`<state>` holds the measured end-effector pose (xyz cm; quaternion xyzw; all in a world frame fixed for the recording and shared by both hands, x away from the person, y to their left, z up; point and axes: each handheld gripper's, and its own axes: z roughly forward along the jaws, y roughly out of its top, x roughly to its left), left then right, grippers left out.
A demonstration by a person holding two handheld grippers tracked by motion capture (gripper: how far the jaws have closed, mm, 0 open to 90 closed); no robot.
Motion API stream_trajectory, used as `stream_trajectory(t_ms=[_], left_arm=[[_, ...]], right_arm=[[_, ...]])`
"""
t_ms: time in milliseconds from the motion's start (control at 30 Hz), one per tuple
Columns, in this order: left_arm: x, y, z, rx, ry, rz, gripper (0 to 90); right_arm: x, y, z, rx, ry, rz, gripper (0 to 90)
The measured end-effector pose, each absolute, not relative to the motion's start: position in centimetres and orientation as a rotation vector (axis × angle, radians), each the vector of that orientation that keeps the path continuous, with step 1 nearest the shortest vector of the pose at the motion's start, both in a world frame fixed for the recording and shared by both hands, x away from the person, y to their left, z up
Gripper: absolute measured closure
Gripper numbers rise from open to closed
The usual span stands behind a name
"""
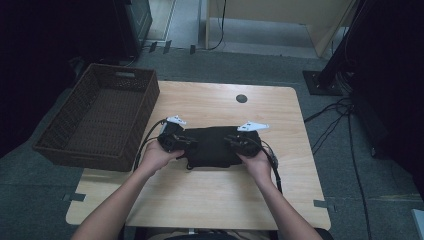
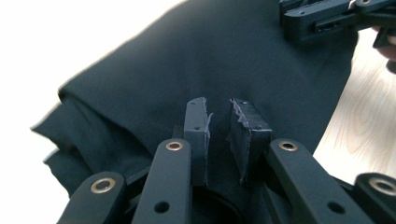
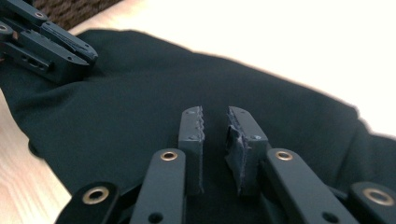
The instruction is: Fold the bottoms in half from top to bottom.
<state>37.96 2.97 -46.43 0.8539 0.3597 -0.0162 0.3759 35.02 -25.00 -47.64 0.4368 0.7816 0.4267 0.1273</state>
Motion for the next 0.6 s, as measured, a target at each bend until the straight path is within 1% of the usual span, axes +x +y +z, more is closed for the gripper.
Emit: stream_trajectory(t_ms=[67,100,133,233,267,300,333,467,600], left_arm=[[37.5,3.2,-46.9,2.168,0.921,-0.047,75.9],[37.5,3.2,-46.9,2.168,0.921,-0.047,74.8],[37.1,3.3,-47.2,2.165,0.917,-0.025,72.7],[36.3,3.4,-47.6,2.159,0.926,0.03,63.6],[36.3,3.4,-47.6,2.159,0.926,0.03,60.3],[36.1,3.4,-47.8,2.159,0.931,0.038,60.3],[35.9,3.7,-48.1,2.141,0.943,0.038,55.2],[35.5,4.0,-48.5,2.117,0.944,0.044,51.8],[34.9,3.9,-48.9,2.111,0.925,0.096,51.3]], right_arm=[[34.5,-24.9,-48.2,1.268,2.287,1.231,72.0],[34.5,-24.9,-48.2,1.268,2.287,1.231,72.0],[33.9,-24.8,-48.8,1.242,2.289,1.223,68.1],[33.3,-25.1,-49.4,1.227,2.261,1.227,61.9],[33.3,-25.1,-49.4,1.227,2.261,1.227,61.9],[33.1,-25.2,-49.5,1.234,2.253,1.228,60.1],[32.8,-25.5,-49.9,1.238,2.244,1.24,57.6],[32.1,-25.9,-50.3,1.201,2.23,1.242,55.1],[31.6,-26.4,-50.5,1.195,2.225,1.256,53.8]])
